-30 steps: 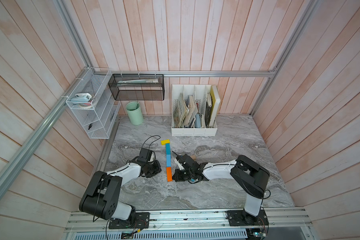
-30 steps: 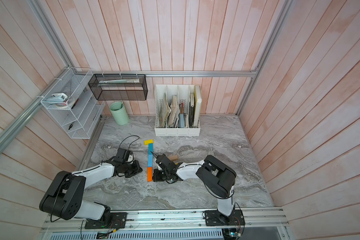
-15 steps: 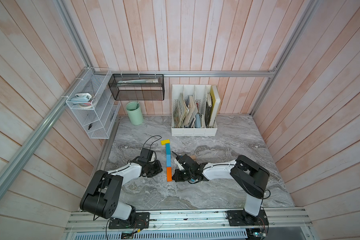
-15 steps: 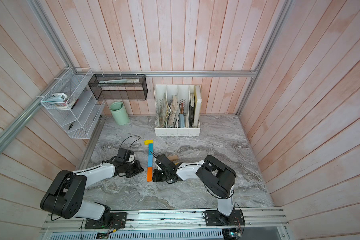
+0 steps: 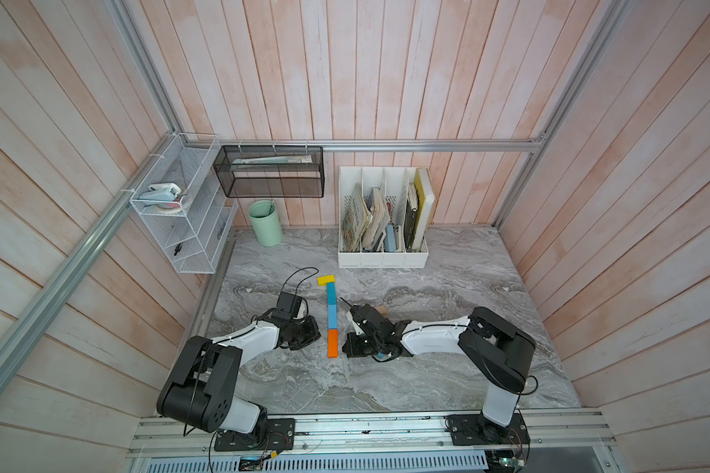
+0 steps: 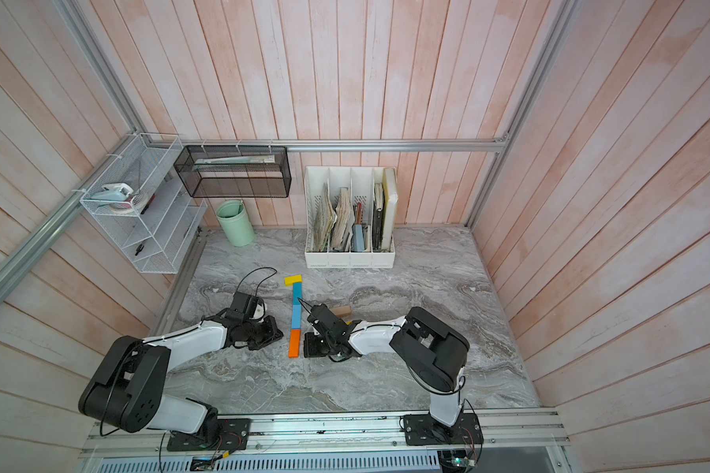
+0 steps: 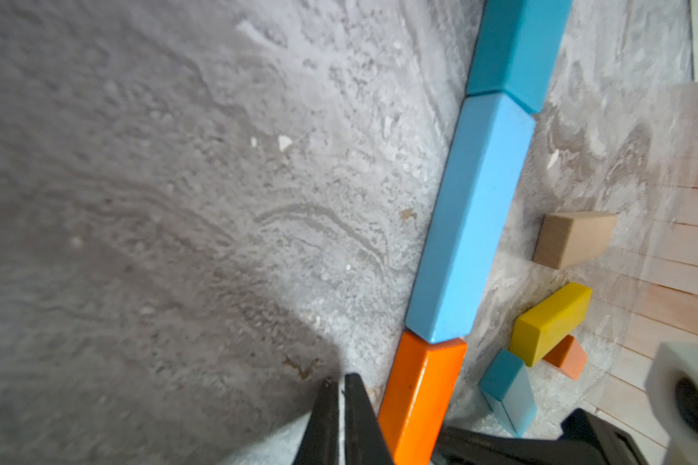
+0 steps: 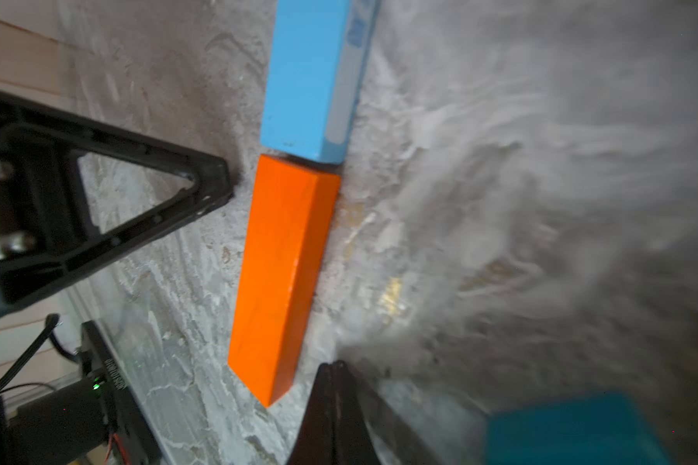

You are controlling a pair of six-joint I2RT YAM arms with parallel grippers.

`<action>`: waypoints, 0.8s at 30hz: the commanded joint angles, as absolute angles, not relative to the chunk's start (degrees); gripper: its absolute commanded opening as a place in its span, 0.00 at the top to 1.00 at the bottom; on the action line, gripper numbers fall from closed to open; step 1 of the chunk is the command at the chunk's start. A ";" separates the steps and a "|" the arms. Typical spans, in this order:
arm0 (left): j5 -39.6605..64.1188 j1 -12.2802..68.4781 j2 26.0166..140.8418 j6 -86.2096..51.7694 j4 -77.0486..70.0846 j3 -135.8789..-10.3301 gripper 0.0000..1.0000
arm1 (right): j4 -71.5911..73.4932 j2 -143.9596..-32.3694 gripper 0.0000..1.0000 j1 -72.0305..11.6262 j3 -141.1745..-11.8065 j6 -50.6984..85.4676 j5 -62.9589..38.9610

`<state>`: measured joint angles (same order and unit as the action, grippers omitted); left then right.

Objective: Assemble a giraffe with building blocks
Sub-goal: Assemble the building block at the center of the board, then pick up the building block from the center of the board.

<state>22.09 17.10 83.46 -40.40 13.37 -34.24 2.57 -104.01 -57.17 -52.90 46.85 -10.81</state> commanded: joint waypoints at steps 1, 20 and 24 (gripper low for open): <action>21.71 17.47 80.62 -40.58 14.43 -33.32 0.83 | -13.28 -98.02 0.95 -58.43 -54.78 41.52 3.29; 23.07 16.55 77.20 -40.33 13.15 -32.26 0.79 | -40.01 -99.07 0.46 -57.39 -65.64 18.96 -0.21; 23.08 16.44 76.99 -40.08 13.01 -31.68 0.80 | -38.70 -98.78 0.45 -56.51 -65.46 18.19 -0.47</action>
<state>22.33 16.78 77.91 -40.71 13.96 -32.71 -37.69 -99.33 -57.45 -64.93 19.97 1.26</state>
